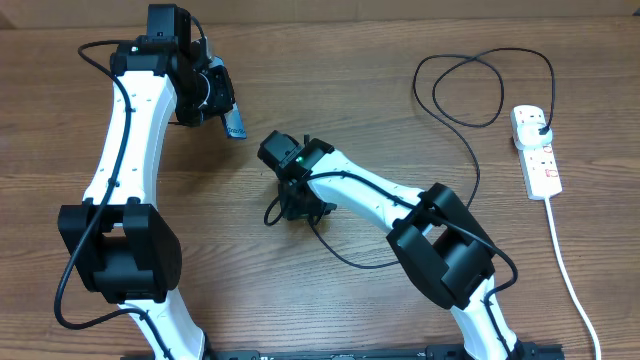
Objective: Plug charger to phone and switch on socket
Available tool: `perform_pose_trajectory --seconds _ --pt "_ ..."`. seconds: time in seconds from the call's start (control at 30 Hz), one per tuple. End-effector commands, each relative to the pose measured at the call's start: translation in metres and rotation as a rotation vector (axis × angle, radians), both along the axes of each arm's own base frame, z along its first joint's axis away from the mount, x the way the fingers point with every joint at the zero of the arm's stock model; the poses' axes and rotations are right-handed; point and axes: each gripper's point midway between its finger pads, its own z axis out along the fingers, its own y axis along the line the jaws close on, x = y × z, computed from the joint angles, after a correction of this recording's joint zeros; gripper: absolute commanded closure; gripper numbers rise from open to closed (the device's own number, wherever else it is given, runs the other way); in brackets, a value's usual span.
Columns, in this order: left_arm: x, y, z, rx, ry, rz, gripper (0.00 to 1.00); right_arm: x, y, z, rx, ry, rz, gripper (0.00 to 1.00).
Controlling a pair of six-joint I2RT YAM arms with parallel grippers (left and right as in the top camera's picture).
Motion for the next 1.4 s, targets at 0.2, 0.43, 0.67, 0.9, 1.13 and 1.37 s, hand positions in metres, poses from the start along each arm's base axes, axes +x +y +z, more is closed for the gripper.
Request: perform_pose_trajectory --seconds 0.2,0.43,0.67,0.9,1.13,1.37 --pt "0.003 0.001 0.01 -0.002 -0.027 0.008 0.96 -0.027 -0.033 -0.016 -0.142 0.122 -0.065 0.96" --pt "0.003 0.001 0.011 -0.002 -0.028 0.009 0.96 -0.089 -0.063 0.021 -0.288 0.313 -0.024 0.96" --pt "0.003 0.001 0.01 -0.002 -0.027 0.008 0.96 -0.12 -0.079 0.018 -0.39 0.363 0.023 0.88" --pt "0.004 0.001 0.011 -0.003 -0.032 0.008 0.96 -0.104 -0.086 0.039 -0.335 0.334 -0.031 0.0" --pt "0.005 0.0 0.012 -0.008 -0.035 0.006 0.96 -0.036 -0.083 0.09 -0.061 0.101 -0.151 0.0" --pt "0.004 0.0 0.011 -0.009 -0.033 0.006 0.96 0.024 -0.068 0.083 0.036 -0.091 -0.198 0.21"
